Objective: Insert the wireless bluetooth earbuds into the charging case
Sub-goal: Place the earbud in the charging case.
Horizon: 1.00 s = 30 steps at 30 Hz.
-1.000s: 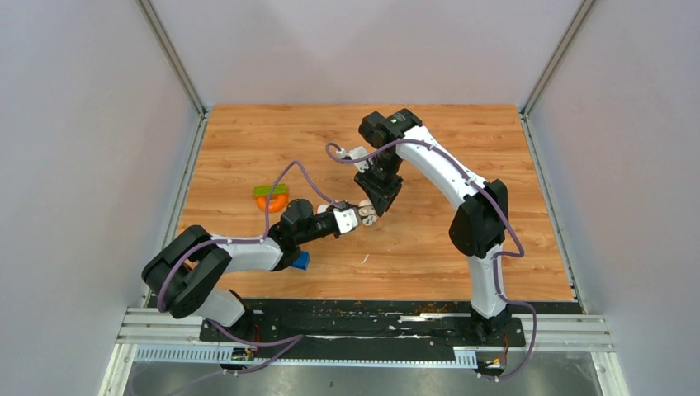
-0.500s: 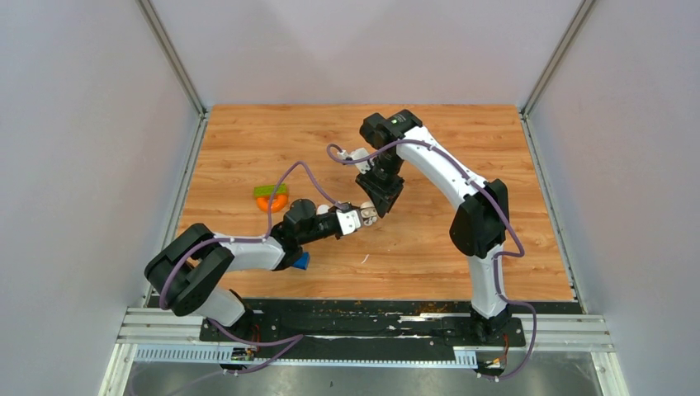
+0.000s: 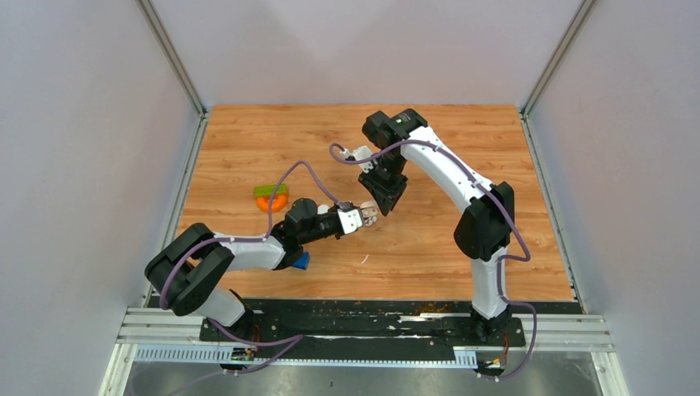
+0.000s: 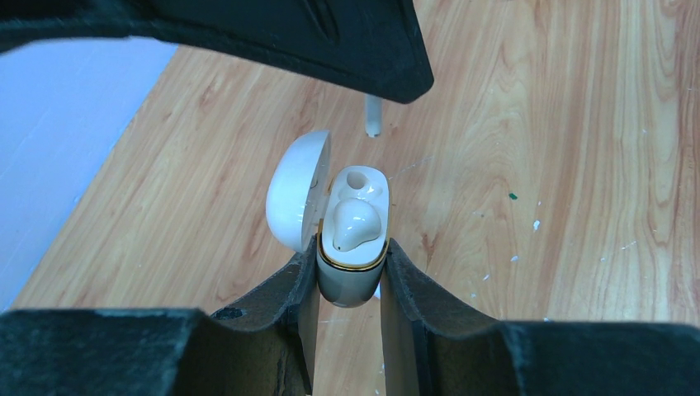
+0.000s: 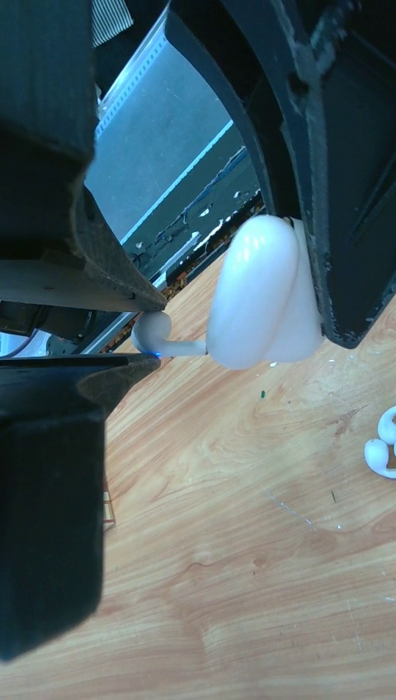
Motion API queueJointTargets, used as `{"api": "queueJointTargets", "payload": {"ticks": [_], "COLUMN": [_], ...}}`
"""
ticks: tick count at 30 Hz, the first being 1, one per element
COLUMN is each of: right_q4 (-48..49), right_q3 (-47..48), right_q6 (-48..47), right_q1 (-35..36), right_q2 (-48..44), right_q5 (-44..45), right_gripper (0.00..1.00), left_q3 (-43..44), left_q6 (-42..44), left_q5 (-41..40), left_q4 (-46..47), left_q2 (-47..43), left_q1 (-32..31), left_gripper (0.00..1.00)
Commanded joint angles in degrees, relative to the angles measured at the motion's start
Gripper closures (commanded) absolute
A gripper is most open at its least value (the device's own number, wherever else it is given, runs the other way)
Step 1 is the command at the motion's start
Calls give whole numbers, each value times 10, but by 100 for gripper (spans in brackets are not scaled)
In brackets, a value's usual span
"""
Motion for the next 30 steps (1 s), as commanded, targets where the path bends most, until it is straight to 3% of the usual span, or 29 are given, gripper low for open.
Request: {"api": "queueJointTargets", "payload": {"ticks": [1, 30], "right_q4": [-19, -7], "right_q3": [10, 28], "right_q6": [-7, -9], "right_q1": [9, 34], "right_q2": [-45, 9], "right_q5": [1, 38], "right_gripper": [94, 94], "left_q3": [17, 25], "left_q6": [8, -47], "left_q5": [0, 32], "left_q4": [11, 37], "left_q2": [-6, -3], "left_q1": [-5, -5], "left_gripper": [92, 92]}}
